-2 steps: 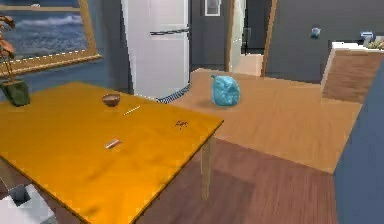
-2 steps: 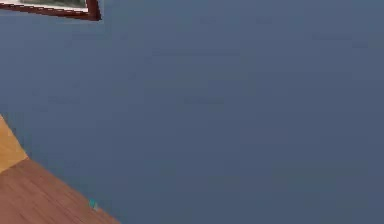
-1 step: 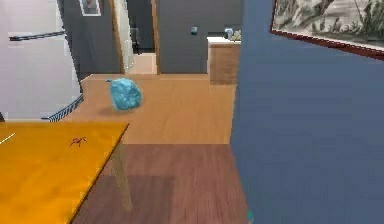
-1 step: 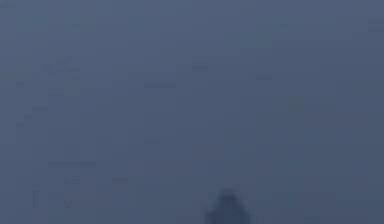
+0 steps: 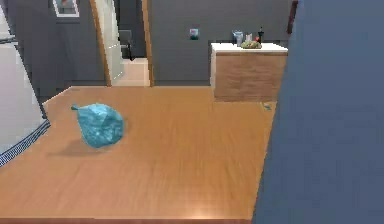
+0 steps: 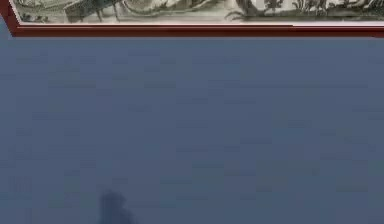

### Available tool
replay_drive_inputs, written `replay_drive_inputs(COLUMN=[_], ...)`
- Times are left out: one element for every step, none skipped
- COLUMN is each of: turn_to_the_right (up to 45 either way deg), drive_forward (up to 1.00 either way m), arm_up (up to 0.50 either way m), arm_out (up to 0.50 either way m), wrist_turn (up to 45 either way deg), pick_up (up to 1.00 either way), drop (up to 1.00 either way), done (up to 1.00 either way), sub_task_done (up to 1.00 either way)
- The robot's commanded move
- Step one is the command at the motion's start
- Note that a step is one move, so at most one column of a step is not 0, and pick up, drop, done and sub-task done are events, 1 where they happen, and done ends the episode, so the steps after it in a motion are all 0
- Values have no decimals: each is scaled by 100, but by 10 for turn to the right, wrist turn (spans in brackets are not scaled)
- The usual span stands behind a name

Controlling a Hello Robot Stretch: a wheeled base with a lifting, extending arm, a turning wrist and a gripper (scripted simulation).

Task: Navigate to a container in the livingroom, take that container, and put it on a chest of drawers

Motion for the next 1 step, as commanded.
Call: replay_drive_inputs(turn_to_the_right=[0], drive_forward=[35], arm_up=[0], arm_out=[0], wrist_turn=[0], pick_up=[0], drop=[0], done=[0], sub_task_done=[0])
